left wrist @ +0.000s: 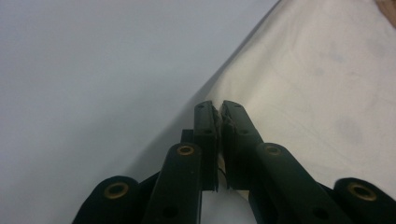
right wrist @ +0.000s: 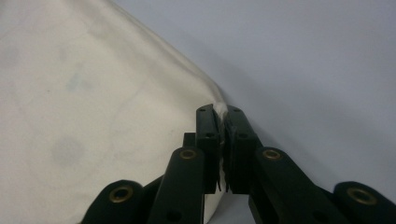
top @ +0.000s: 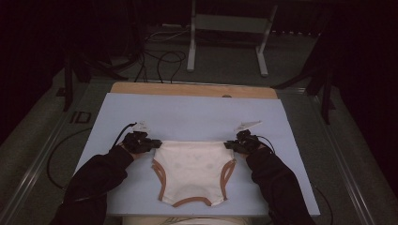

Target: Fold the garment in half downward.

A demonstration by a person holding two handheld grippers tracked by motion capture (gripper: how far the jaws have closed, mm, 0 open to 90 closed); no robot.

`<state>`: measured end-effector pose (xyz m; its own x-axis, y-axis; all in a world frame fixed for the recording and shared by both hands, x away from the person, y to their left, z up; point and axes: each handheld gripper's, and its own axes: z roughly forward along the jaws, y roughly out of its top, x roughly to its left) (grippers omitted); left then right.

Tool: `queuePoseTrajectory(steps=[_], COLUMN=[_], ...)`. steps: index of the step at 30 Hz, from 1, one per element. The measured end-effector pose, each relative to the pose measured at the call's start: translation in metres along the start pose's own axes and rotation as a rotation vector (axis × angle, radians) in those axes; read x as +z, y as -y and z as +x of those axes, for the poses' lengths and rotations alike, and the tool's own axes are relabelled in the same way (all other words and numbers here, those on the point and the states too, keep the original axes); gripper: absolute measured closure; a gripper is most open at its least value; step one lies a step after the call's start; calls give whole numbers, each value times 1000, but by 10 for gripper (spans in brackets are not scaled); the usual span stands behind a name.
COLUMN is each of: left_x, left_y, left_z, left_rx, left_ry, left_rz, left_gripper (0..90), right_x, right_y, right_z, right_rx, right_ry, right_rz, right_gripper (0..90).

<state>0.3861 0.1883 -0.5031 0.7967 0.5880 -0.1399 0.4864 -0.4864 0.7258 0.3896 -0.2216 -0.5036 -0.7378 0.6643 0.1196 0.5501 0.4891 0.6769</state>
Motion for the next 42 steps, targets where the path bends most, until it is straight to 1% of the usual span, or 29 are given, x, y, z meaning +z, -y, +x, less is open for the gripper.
queuePoseTrajectory(steps=[2,3,7,9,13,16,18,19,22,23,24,30,32,35,37,39,42], left_x=[0,1,3,5,9,12,14,15,17,19,21,30,32,34,36,36,37], left_y=[-3,-4,-9,-10,-13,-14,-15,-16,-16,-16,-15,-14,-14,-13,-14,-14,-14], left_z=[3,4,7,9,14,18,20,21,24,25,25,28,30,30,31,31,31], left_rx=[11,9,20,16,5,-7,-4,-14,-21,-22,-17,-37,-43,-35,-43,-38,-44], left_ry=[-10,-11,-34,-48,-64,-69,-73,-69,-68,-74,-76,-86,-90,-101,-103,-105,-106], left_rz=[-13,-18,-21,-31,-29,-31,-32,-34,-31,-27,-21,13,16,12,7,11,16], left_gripper=[857,857,857,857,856,856,856,856,855,855,855,854,855,853,852,853,853], right_x=[1,2,4,6,10,14,16,18,21,23,24,29,29,30,30,30,30], right_y=[-2,-4,-8,-11,-16,-19,-21,-22,-24,-25,-25,-25,-25,-25,-25,-25,-25], right_z=[-3,-4,-9,-11,-15,-20,-23,-24,-27,-27,-28,-30,-30,-31,-33,-33,-33], right_rx=[12,12,22,23,23,33,41,44,55,57,61,67,66,72,76,75,72], right_ry=[6,9,23,31,55,62,69,72,80,82,82,89,93,93,94,95,97], right_rz=[-7,-7,-11,-13,-11,-13,-14,-12,-5,-3,-2,13,16,15,16,16,17], right_gripper=[860,860,860,859,859,858,859,859,858,859,858,857,856,855,854,853,850])
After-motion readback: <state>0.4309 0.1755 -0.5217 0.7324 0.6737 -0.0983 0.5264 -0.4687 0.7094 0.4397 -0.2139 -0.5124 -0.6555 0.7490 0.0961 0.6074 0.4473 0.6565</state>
